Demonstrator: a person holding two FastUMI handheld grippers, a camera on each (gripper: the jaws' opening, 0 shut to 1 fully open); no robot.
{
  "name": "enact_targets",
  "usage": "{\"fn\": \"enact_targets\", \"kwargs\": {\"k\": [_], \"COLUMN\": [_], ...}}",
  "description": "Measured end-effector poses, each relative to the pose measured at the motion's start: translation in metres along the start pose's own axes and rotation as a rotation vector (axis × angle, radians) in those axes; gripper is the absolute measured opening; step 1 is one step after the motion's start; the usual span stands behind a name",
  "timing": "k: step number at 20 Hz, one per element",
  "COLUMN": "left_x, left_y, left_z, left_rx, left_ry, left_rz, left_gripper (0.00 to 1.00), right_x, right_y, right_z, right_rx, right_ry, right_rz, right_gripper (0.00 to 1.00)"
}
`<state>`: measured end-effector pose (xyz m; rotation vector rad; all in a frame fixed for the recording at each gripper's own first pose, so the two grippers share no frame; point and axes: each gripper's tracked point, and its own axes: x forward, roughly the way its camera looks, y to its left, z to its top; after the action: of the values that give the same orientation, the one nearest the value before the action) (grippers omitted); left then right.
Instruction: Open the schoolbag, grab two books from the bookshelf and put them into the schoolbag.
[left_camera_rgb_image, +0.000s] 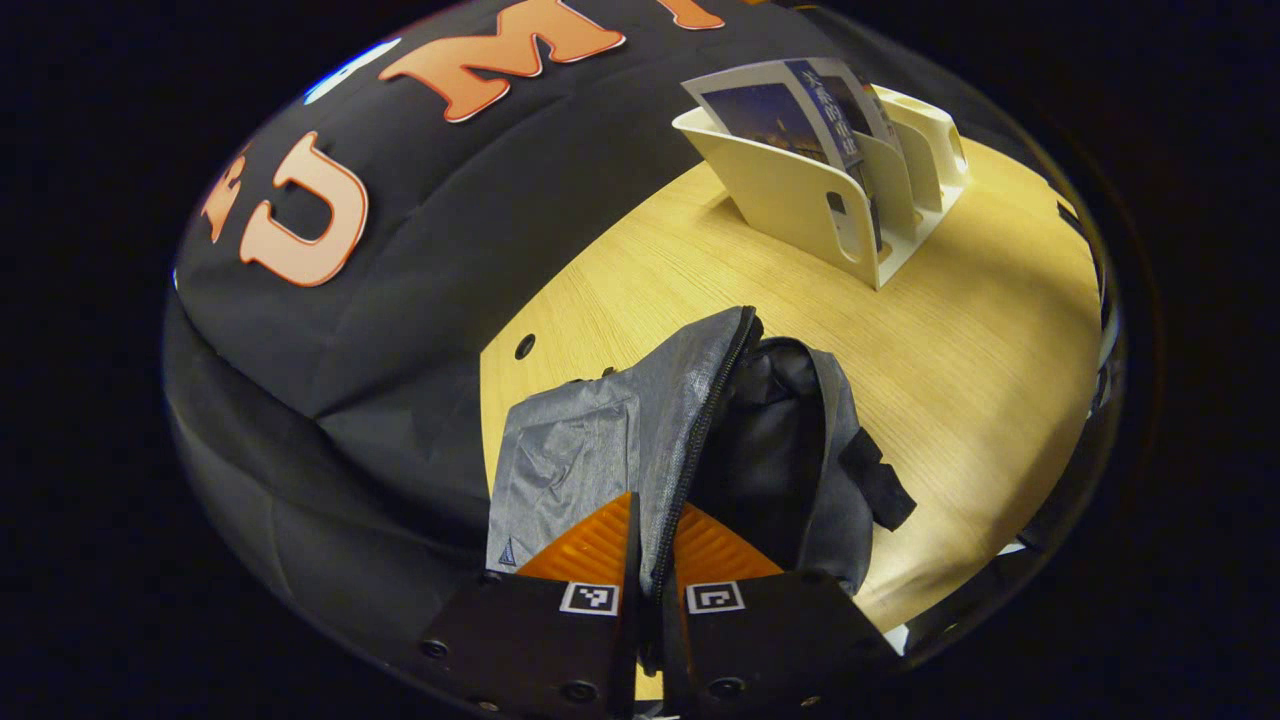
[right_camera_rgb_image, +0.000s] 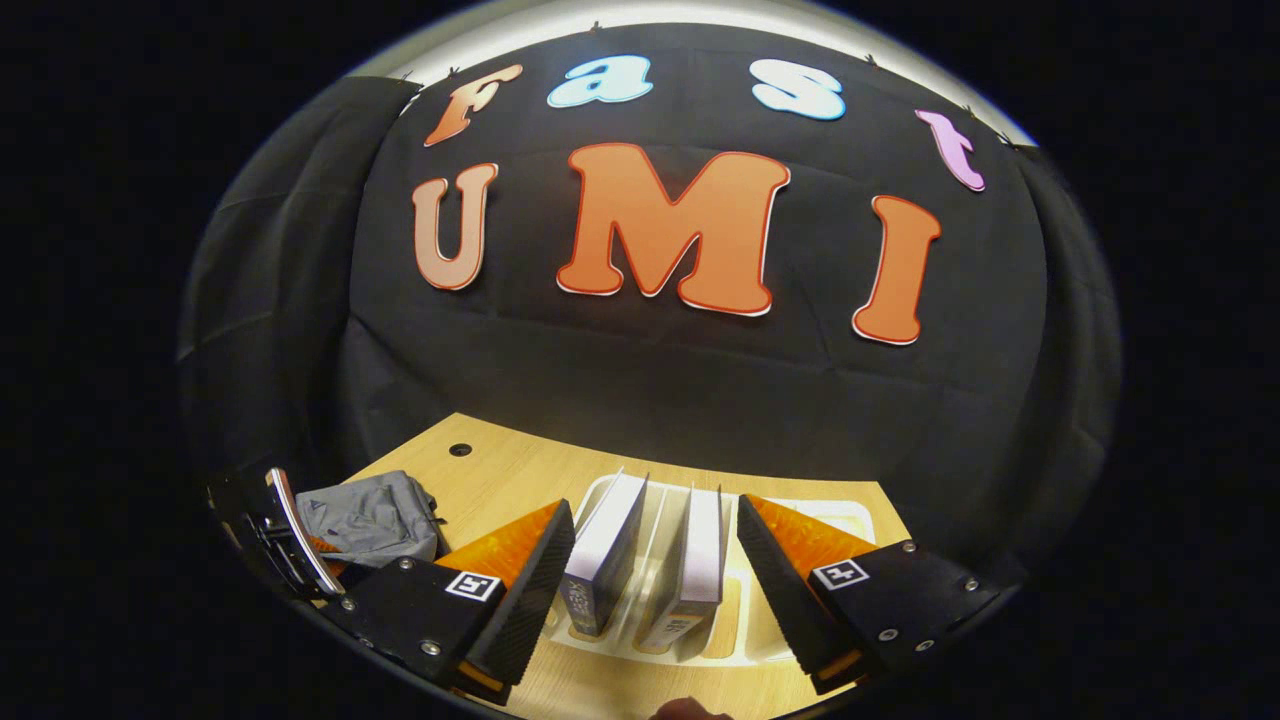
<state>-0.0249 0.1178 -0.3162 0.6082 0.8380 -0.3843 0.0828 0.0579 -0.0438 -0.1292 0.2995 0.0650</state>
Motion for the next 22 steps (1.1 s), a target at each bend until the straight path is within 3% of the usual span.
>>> {"fn": "enact_targets", "kwargs": {"k": [10, 12, 15, 22], "left_x": [-0.027, -0.028, -0.033, -0.036], "left_y": [0.042, 0.052, 0.062, 0.091], "left_z": [0.013, 0.015, 0.017, 0.023], "left_rx": [-0.108, -0.132, -0.150, -0.190], "left_ry": [0.034, 0.045, 0.058, 0.109], "left_rz": [-0.317, -0.381, -0.441, -0.578], "left_gripper": [0.08, 0.08, 0.07, 0.06], "right_x": [0.040, 0.045, 0.045, 0.068], "right_y": [0.036, 0.039, 0.056, 0.053], "right_z": [-0.009, -0.019, -0.039, -0.059], "right_rx": [-0.012, -0.018, 0.089, 0.173], "right_ry": [0.266, 0.365, 0.528, 0.707], "right_rz": [0.066, 0.056, 0.091, 0.012], "right_gripper": [0.98, 0.98, 0.98, 0.98]}}
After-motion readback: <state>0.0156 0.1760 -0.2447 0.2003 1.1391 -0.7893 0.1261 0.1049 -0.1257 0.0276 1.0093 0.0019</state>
